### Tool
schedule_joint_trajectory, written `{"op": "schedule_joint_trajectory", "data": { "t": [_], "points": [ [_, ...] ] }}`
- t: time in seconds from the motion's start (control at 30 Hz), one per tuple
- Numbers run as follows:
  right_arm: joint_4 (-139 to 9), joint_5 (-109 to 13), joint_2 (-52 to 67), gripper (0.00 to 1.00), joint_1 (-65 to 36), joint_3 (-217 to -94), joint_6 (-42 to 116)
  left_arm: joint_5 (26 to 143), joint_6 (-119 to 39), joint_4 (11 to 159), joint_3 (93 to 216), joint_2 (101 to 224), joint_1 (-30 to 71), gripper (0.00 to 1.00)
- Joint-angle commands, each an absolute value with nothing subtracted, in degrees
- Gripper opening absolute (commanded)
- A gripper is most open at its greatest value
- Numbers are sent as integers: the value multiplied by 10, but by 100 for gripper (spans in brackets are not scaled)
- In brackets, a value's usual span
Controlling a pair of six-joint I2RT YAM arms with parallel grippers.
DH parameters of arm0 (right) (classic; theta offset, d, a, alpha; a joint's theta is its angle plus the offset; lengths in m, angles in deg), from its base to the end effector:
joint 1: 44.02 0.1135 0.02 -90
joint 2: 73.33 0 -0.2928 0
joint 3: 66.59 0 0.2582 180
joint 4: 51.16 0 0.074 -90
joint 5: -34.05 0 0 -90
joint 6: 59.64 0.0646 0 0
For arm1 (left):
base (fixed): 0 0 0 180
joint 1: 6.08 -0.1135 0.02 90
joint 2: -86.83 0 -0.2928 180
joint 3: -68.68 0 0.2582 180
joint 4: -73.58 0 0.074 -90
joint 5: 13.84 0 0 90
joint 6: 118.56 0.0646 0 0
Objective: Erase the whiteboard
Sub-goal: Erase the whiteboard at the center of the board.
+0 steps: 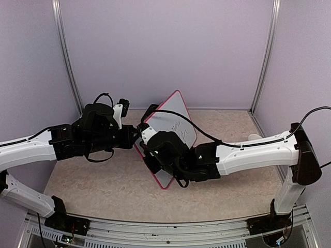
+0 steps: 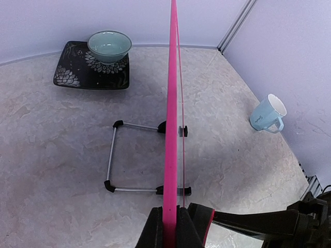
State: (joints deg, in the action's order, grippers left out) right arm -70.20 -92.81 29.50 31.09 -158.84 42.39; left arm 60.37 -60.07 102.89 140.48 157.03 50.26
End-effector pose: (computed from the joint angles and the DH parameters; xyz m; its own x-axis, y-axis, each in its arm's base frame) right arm 0.1526 0.4231 0.2895 -0.2574 -0.3193 -0.9120 -0.5987 0.7935 -0.1088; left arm 0.1806 -0.2395 0.3329 -0.5685 -0.0536 -0.8209 0.4343 0.8279 -0.3548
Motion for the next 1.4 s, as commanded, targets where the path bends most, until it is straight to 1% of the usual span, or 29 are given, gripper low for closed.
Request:
{"op": "schedule_joint_trajectory", "data": {
  "t": [0.0, 0.13, 0.27, 0.37, 0.57, 0.7, 1.03, 1.2, 1.37],
  "points": [
    [-698, -882, 320, 26, 304, -1532, 476, 633, -600, 1014, 1399, 1573, 516, 0],
    [-723, -919, 325, 26, 302, -1523, 484, 633, -600, 1014, 1400, 1569, 517, 0],
    [-720, -921, 321, 26, 293, -1529, 475, 634, -601, 1013, 1401, 1569, 517, 0],
    [-713, -921, 318, 25, 291, -1556, 449, 635, -602, 1014, 1401, 1571, 517, 0],
    [-683, -897, 302, 26, 291, -1608, 390, 634, -601, 1018, 1407, 1575, 517, 0],
    [-679, -871, 293, 26, 291, -1629, 380, 632, -599, 1020, 1412, 1576, 516, 0],
    [-699, -874, 315, 26, 286, -1572, 436, 634, -593, 1017, 1417, 1588, 516, 0],
    [-716, -883, 326, 25, 263, -1535, 473, 637, -592, 1016, 1419, 1588, 516, 0],
    [-711, -882, 316, 25, 251, -1532, 463, 636, -594, 1016, 1416, 1586, 516, 0]
  ]
}}
